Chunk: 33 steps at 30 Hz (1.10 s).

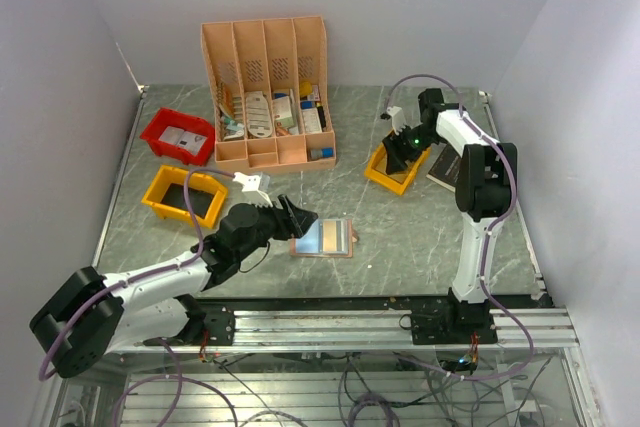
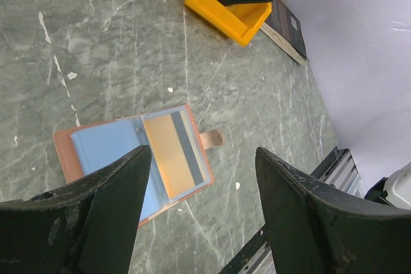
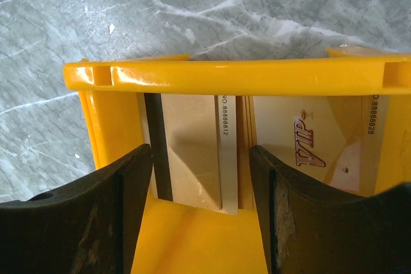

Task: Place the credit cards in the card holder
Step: Move the storage box to the center of the board.

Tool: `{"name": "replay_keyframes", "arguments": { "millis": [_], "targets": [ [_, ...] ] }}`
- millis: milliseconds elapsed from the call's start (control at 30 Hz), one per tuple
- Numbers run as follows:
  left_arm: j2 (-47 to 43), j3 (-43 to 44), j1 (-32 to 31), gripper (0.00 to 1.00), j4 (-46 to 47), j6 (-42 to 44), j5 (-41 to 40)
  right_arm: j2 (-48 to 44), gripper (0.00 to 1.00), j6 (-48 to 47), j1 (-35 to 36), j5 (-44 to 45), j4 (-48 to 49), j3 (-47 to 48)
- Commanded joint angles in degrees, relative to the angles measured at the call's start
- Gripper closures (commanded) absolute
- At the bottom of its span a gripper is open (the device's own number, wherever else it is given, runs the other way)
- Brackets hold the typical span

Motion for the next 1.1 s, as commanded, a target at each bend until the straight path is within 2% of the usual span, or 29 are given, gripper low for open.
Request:
{"name": "replay_keyframes", "arguments": {
  "millis": [0, 200, 300, 433, 500, 700, 800, 1067],
  "targets": [
    [0.65, -0.89, 0.25, 0.23, 3.35, -0.3, 1.25, 1.25, 0.39, 0.34, 0.27, 0.19, -0.86, 0.92],
    [1.08, -0.8, 0.29, 0.24, 3.66, -0.3, 1.48, 1.07, 0.44, -0.06, 0.57, -2.5, -2.76, -0.11],
    [1.29, -0.72, 0.3, 0.24, 3.74, -0.36, 1.68, 1.55, 0.51, -0.57, 0.62, -4.8, -5.37, 0.59],
    [1.28, -0.78, 0.25, 0.24, 3.91, -0.47, 1.71, 1.33, 0.55, -0.44, 0.56, -7.14, -6.81, 0.61],
    [1.3, -0.72, 0.27, 0.24, 3.88, -0.47, 1.77, 0.55, 0.55, 0.13, 0.56, -6.63, -6.1, -0.1],
    [2.19, -0.38, 0.24, 0.24, 4.3, -0.39, 2.08, -2.52, 0.45, 2.98, 0.71, 0.11, -0.26, -2.39],
    [3.63, 0.06, 0.29, 0.24, 5.31, -0.61, 2.76, -1.34, 0.46, 2.83, 0.81, 1.58, -0.68, -1.97],
    [7.75, 1.69, 0.28, 0.25, 7.61, -0.8, 5.01, -0.77, 0.57, 1.51, 1.08, -4.43, -5.24, -1.83]
  ]
}}
